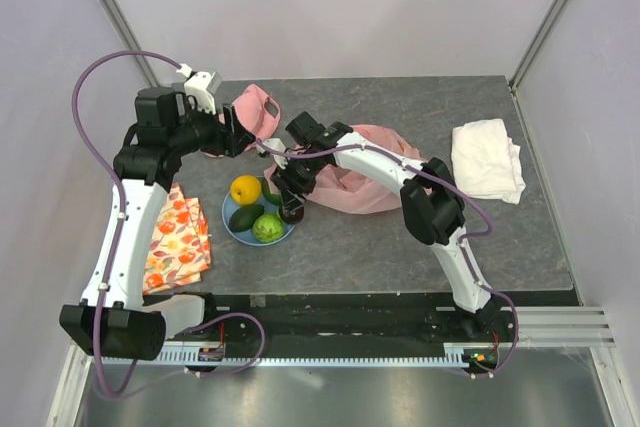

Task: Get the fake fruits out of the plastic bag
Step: Place the fake fruit on the plate.

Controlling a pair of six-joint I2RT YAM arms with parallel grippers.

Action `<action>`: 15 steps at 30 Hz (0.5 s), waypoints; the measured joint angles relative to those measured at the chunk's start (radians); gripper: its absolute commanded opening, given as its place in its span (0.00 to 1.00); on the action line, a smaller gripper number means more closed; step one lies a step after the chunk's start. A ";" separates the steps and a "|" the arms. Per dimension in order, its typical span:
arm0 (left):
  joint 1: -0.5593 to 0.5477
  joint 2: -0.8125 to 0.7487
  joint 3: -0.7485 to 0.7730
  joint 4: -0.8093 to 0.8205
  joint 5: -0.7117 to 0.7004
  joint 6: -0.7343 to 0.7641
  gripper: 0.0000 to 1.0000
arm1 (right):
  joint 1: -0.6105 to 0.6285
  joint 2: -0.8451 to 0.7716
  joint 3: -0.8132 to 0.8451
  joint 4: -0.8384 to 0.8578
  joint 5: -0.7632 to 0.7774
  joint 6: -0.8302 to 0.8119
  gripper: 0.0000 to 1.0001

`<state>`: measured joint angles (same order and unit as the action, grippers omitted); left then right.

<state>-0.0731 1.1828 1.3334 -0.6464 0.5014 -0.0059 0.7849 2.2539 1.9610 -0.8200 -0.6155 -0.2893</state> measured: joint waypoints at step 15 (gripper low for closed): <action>0.006 0.008 -0.018 0.020 -0.002 -0.001 0.70 | 0.019 0.021 0.020 0.040 -0.001 0.050 0.35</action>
<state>-0.0666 1.1908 1.3151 -0.6262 0.4999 -0.0071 0.8036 2.2753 1.9812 -0.7803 -0.6163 -0.2394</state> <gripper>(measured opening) 0.700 0.604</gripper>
